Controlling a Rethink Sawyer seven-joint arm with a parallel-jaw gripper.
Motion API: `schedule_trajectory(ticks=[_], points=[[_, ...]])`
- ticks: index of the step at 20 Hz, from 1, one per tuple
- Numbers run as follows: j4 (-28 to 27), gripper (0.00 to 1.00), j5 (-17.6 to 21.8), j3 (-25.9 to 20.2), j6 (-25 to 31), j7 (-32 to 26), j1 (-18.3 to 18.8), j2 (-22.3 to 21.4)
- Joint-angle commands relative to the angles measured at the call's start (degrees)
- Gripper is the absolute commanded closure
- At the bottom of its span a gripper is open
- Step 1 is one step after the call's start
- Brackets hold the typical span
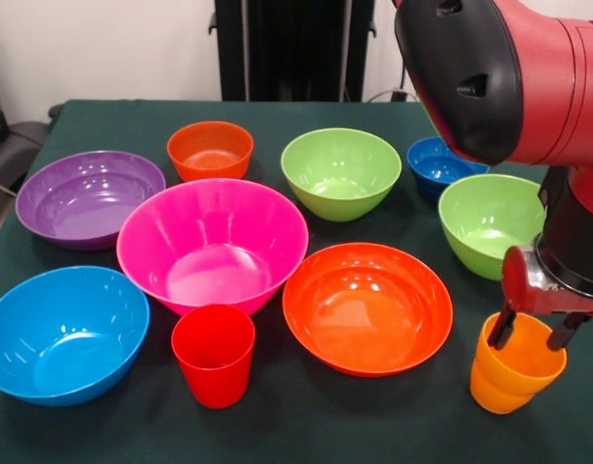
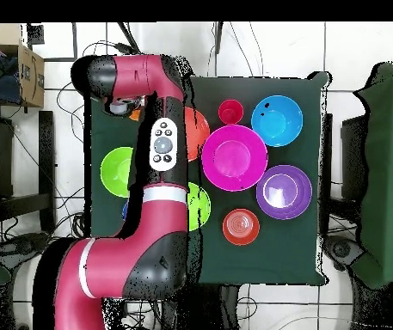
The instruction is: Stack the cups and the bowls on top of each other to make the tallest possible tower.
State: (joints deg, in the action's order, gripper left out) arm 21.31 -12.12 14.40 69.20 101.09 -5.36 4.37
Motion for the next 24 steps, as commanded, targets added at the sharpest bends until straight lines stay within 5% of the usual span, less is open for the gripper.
schedule_trajectory(ticks=[1, 24], points=[[10.1, 0.0, 3.7, -2.6, 0.0, -5.4, 0.9, -4.7], [18.3, 0.0, 8.8, -4.2, -7.7, -8.9, 1.4, -9.5]])
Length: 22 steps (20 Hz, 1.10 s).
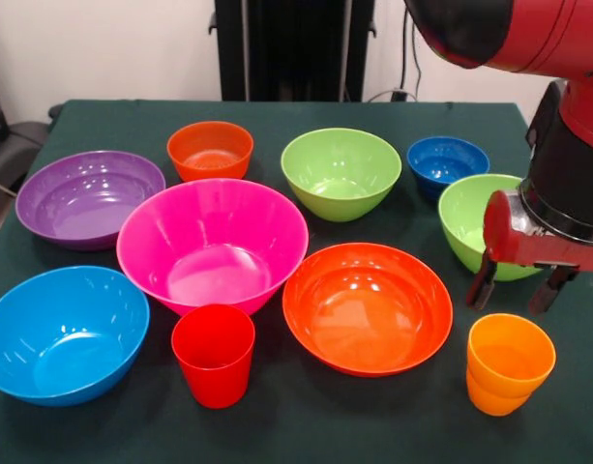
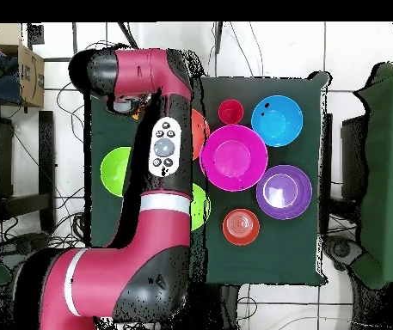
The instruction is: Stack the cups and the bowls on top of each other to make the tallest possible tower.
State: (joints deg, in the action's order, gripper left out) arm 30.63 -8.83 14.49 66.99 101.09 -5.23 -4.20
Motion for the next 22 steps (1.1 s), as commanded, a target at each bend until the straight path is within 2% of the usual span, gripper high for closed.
schedule_trajectory(ticks=[1, 13, 22], points=[[9.4, 0.0, 5.7, -4.3, -6.1, -8.9, 1.3, -1.1], [15.2, 0.0, 7.3, -5.1, -12.9, -6.8, 0.7, -3.6], [17.8, 0.0, 6.4, -5.4, -15.1, -4.2, 0.5, -4.4]])
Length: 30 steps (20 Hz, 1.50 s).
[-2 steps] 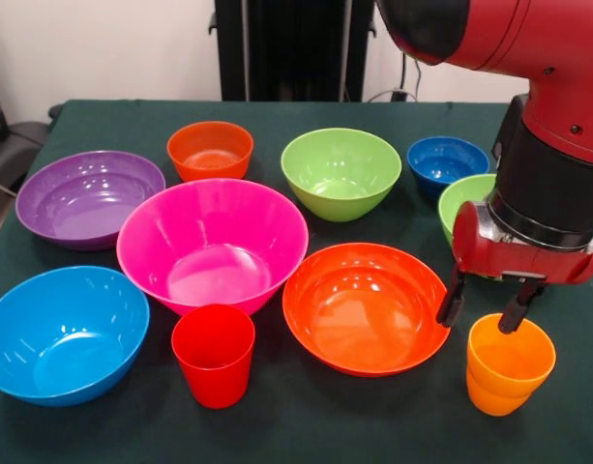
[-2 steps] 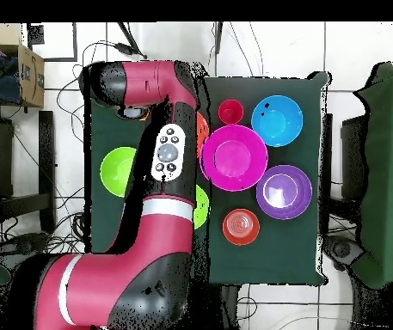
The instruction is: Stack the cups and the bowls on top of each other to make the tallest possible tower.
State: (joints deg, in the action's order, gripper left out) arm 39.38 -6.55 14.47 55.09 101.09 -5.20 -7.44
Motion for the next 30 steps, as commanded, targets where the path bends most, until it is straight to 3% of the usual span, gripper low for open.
schedule_trajectory(ticks=[1, 14, 30], points=[[9.3, 0.0, 4.1, -5.4, -3.3, -4.0, 0.5, -1.3], [14.8, 0.0, 2.6, -7.3, -8.2, -1.8, 0.7, -3.3], [15.4, 0.0, 1.5, -8.5, -11.7, 1.6, 0.0, -3.0]])
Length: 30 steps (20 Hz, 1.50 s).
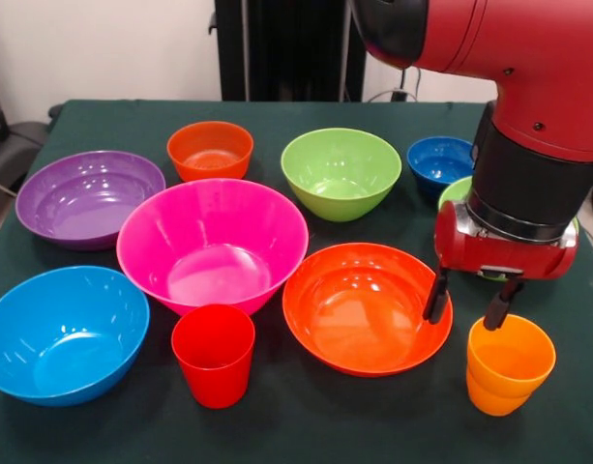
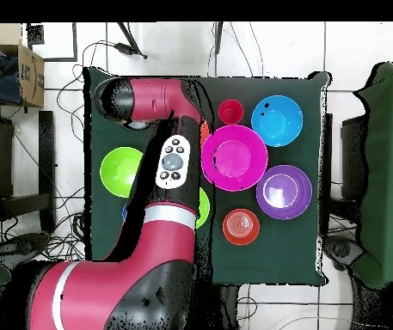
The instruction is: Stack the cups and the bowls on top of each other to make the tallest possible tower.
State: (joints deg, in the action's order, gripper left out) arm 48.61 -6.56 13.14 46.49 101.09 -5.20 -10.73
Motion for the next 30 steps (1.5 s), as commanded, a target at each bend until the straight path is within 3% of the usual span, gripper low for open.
schedule_trajectory(ticks=[1, 17, 25, 30], points=[[6.6, 0.0, 1.5, -7.2, -3.8, 1.9, 0.0, 0.2], [15.5, 0.0, 1.7, -7.2, -10.9, 4.2, -1.2, -2.7], [18.0, 0.0, 1.4, -7.5, -14.0, 5.2, -1.7, -3.2], [16.9, 0.0, 1.0, -7.0, -14.3, 6.0, -2.1, -2.6]])
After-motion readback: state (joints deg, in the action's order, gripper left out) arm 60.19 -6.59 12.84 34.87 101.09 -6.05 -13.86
